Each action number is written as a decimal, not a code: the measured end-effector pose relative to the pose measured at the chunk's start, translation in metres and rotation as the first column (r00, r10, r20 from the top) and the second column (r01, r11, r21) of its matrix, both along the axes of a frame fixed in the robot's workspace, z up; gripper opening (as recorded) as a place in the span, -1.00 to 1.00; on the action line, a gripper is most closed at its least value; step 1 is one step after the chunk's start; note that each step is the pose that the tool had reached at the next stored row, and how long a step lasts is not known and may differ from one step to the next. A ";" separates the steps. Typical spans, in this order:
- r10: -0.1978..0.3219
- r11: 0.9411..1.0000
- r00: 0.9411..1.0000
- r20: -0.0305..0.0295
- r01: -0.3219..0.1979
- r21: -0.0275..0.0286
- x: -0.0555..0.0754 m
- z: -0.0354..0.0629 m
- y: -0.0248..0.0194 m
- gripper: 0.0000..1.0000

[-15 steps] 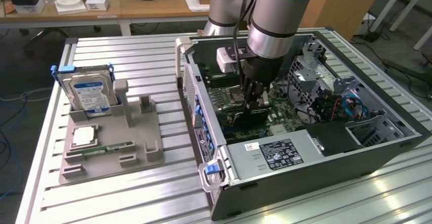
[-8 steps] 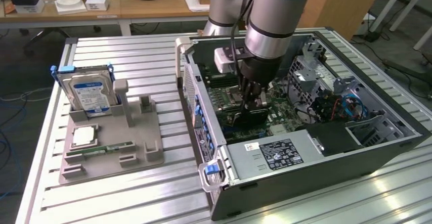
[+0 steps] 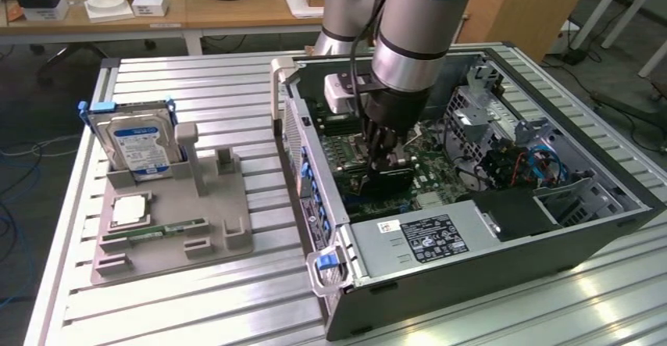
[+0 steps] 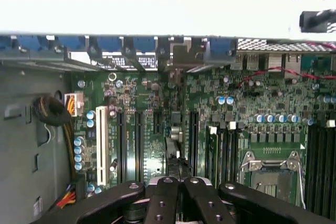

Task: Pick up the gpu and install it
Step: 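Press down on the gpu until it lock into place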

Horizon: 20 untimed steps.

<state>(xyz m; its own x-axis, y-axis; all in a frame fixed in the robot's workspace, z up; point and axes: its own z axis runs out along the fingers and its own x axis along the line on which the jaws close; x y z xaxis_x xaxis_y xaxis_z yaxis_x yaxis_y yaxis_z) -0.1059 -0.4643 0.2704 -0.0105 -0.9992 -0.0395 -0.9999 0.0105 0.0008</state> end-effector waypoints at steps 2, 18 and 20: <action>0.000 1.000 1.000 -0.001 0.000 0.000 -0.002 0.0000 0.0000 -0.80; 0.000 1.000 1.000 -0.001 0.000 0.000 -0.011 0.0132 0.0000 -0.80; 0.006 1.000 1.000 -0.001 -0.006 0.000 -0.012 0.0132 0.0003 -0.80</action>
